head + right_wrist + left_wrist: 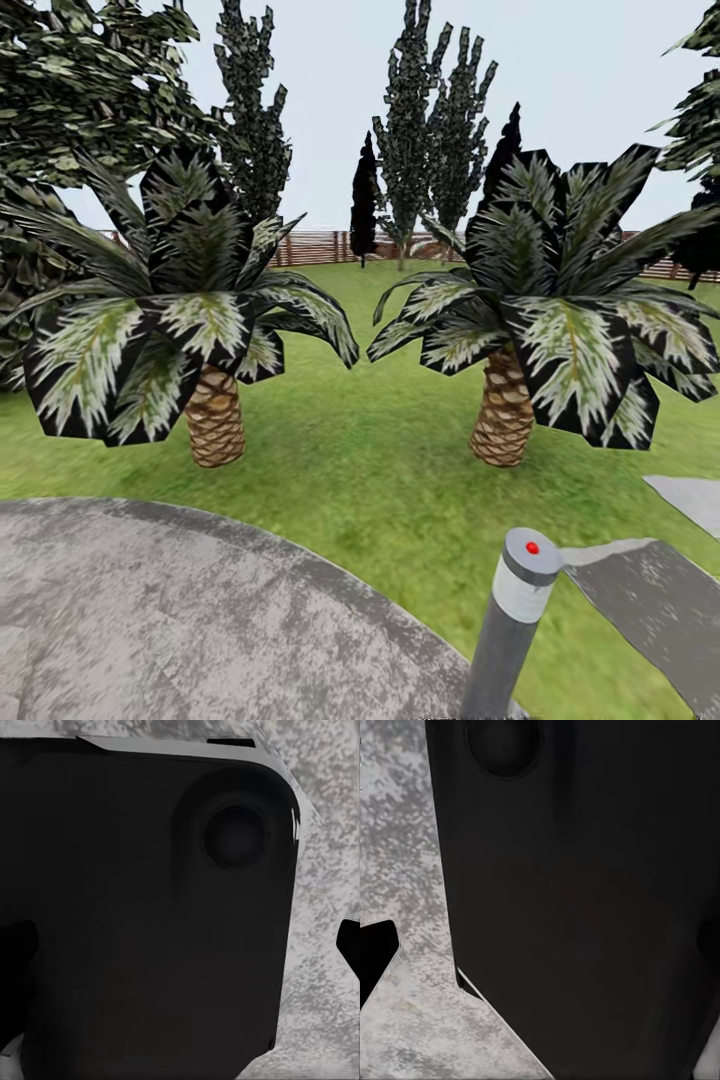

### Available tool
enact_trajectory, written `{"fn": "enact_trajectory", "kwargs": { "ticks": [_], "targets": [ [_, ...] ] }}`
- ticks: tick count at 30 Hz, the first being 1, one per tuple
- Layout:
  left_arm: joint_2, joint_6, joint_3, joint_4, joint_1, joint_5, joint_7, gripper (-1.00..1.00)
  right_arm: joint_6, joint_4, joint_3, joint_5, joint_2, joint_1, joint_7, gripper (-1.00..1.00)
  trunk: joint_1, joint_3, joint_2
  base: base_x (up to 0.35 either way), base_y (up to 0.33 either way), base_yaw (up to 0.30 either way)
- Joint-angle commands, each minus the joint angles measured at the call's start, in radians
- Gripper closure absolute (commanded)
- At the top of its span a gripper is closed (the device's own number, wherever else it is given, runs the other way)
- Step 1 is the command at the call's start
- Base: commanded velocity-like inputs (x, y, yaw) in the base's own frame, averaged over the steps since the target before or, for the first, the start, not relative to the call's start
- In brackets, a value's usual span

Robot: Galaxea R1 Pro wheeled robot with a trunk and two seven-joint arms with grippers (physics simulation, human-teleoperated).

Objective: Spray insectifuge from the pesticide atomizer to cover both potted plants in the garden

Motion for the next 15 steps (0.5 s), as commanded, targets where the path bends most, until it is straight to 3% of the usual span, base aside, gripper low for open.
{"fn": "enact_trajectory", "kwargs": {
  "ticks": [1,11,15],
  "targets": [
    [0.001,0.001,-0.001,-0.002,0.000,0.001,0.000,-1.00,0.000,0.000,0.000,0.000,0.000,0.000,0.000,-1.00,0.000,-0.001,0.000,0.000,0.000,-0.265],
    [0.013,-0.113,-0.004,-0.059,-0.003,-0.002,-0.002,-1.00,-0.003,-0.001,0.000,0.001,-0.005,0.000,-0.003,-1.00,0.000,-0.001,0.000,0.000,0.000,-0.266],
    [0.017,-0.151,-0.004,-0.061,-0.007,-0.005,-0.003,-1.00,-0.022,-0.028,0.000,0.001,-0.028,0.000,-0.003,-1.00,0.000,-0.001,0.000,0.000,0.000,-0.266]
  ]
}}
